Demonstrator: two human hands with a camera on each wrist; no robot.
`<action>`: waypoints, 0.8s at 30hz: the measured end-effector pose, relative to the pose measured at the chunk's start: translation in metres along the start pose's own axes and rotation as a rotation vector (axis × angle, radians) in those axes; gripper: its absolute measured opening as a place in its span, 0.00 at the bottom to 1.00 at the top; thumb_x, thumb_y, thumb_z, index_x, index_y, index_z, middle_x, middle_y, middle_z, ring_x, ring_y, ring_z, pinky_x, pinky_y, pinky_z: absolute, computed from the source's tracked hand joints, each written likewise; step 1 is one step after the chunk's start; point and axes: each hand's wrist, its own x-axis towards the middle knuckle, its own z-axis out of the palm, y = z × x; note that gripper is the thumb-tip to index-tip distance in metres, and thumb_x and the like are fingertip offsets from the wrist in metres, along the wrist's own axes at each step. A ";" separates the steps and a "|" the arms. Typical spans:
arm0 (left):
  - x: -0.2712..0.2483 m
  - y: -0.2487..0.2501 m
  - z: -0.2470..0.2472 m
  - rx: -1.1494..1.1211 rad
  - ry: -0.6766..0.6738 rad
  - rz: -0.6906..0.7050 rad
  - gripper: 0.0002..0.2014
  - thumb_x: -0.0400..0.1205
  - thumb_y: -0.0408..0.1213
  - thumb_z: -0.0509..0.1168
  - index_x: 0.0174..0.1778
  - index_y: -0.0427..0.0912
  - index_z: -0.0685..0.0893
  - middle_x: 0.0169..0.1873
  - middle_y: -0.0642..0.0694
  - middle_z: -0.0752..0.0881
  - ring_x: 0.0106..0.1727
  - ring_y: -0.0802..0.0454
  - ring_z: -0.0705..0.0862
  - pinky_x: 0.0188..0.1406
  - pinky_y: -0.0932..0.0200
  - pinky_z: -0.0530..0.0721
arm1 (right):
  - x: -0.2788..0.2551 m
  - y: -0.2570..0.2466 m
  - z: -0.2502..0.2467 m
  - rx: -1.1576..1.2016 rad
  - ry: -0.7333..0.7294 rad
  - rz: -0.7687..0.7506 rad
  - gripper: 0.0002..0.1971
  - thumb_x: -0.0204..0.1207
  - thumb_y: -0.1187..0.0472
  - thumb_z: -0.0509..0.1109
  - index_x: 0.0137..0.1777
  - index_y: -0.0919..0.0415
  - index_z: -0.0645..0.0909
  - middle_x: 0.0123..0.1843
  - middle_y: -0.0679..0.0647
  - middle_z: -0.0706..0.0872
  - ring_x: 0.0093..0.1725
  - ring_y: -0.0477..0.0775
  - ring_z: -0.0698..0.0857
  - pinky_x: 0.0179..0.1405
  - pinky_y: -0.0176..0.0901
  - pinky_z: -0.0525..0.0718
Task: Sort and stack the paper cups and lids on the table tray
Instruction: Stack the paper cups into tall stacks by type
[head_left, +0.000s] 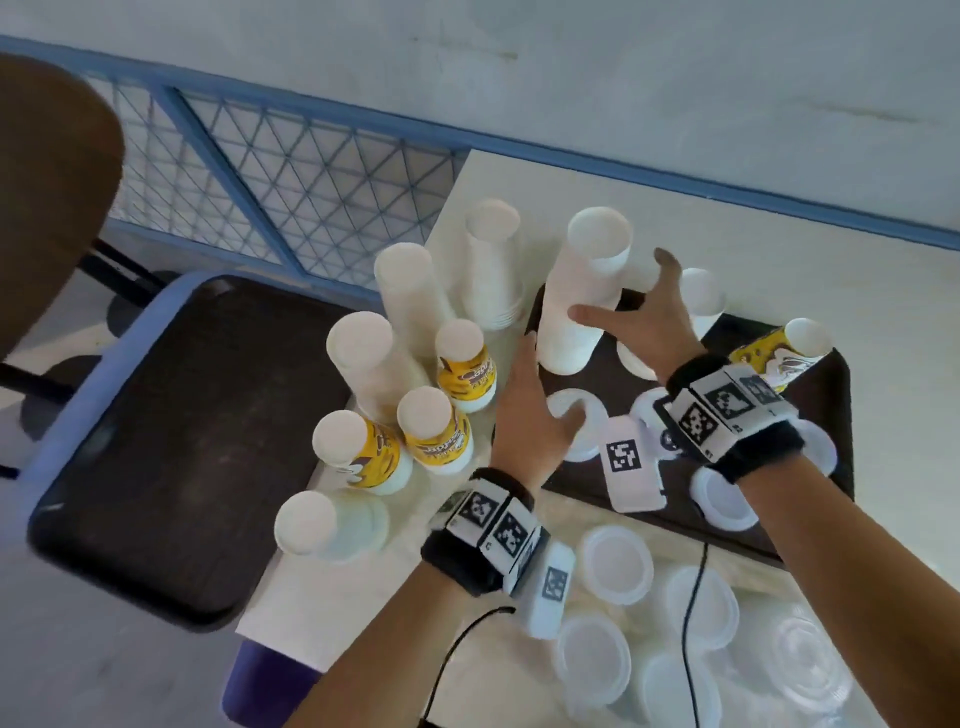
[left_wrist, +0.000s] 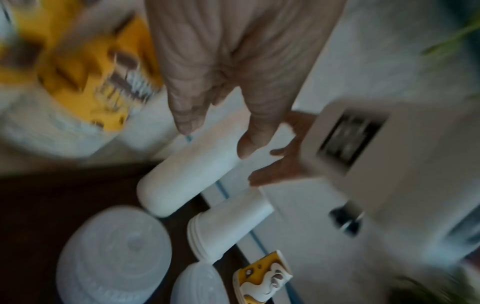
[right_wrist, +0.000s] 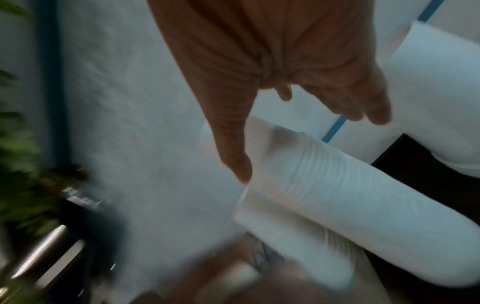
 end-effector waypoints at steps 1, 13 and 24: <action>-0.017 0.002 -0.013 -0.002 0.016 0.053 0.38 0.73 0.38 0.70 0.78 0.38 0.61 0.73 0.41 0.71 0.74 0.46 0.71 0.73 0.51 0.71 | -0.014 0.005 0.001 0.018 0.044 -0.033 0.50 0.64 0.56 0.81 0.80 0.56 0.51 0.76 0.59 0.67 0.74 0.57 0.69 0.74 0.52 0.69; -0.132 -0.077 -0.175 0.170 0.511 -0.052 0.46 0.61 0.57 0.72 0.75 0.48 0.64 0.68 0.55 0.69 0.70 0.52 0.71 0.68 0.42 0.75 | -0.130 0.049 0.113 -0.006 -0.152 -0.126 0.38 0.62 0.62 0.82 0.71 0.61 0.67 0.58 0.52 0.77 0.56 0.50 0.77 0.56 0.43 0.78; -0.128 -0.153 -0.141 -0.049 0.370 -0.352 0.42 0.58 0.36 0.83 0.64 0.54 0.66 0.56 0.55 0.76 0.60 0.54 0.78 0.56 0.65 0.73 | -0.104 0.052 0.188 -0.093 -0.108 0.054 0.46 0.57 0.55 0.84 0.73 0.62 0.64 0.69 0.59 0.78 0.70 0.61 0.77 0.68 0.54 0.75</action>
